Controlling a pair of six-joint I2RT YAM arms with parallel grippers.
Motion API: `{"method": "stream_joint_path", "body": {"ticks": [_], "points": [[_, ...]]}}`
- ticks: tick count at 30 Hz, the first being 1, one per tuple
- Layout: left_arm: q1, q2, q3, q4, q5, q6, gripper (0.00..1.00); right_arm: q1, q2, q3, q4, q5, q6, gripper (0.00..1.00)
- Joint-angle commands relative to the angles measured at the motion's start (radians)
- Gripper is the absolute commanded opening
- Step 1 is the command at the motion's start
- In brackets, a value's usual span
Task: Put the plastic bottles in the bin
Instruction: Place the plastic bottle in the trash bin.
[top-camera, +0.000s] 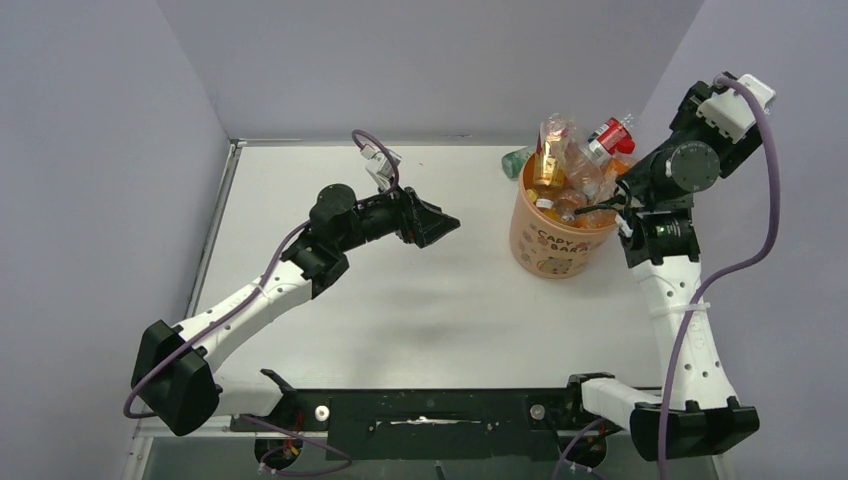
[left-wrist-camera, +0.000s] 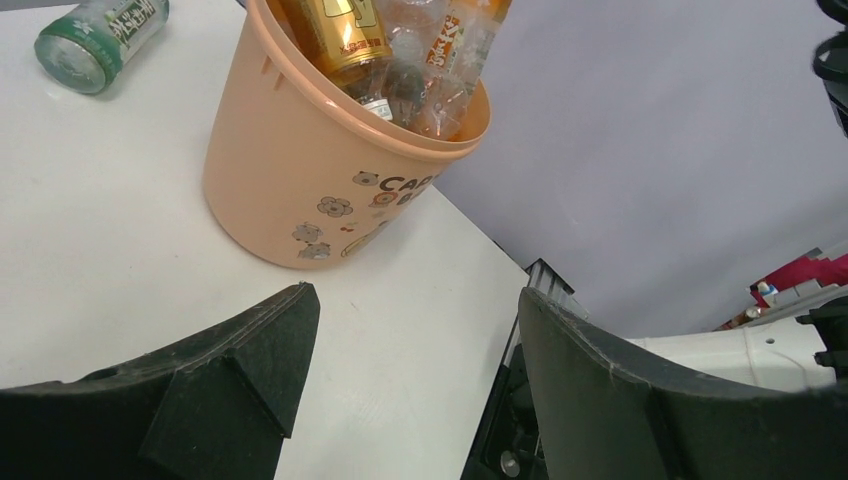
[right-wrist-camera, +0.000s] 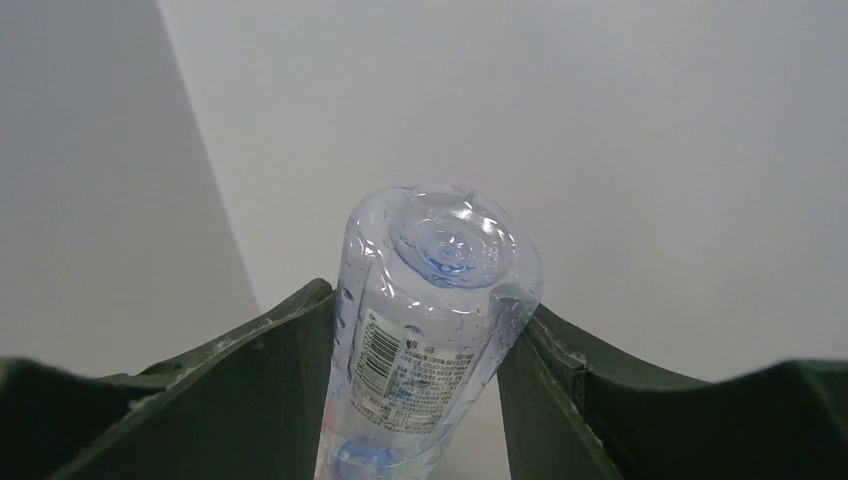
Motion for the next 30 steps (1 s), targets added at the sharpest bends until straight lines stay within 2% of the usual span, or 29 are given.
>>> {"method": "stream_joint_path", "body": {"ticks": [1,4,9,20,30], "points": [[0.009,-0.026,-0.009,0.070,0.036,0.001,0.73,-0.153,0.039,0.071,-0.185,-0.074,0.255,0.43],[0.016,-0.021,-0.020,0.090,0.037,-0.008,0.73,-0.264,0.052,0.071,-0.347,-0.227,0.433,0.43],[0.029,-0.013,-0.023,0.098,0.076,-0.010,0.73,-0.372,0.069,0.017,-0.390,-0.420,0.579,0.43],[0.058,-0.018,-0.043,0.128,0.103,-0.027,0.72,-0.471,0.156,-0.044,-0.349,-0.755,0.710,0.39],[0.067,-0.009,-0.066,0.166,0.117,-0.042,0.72,-0.493,0.090,-0.124,-0.386,-0.958,0.762,0.40]]}}
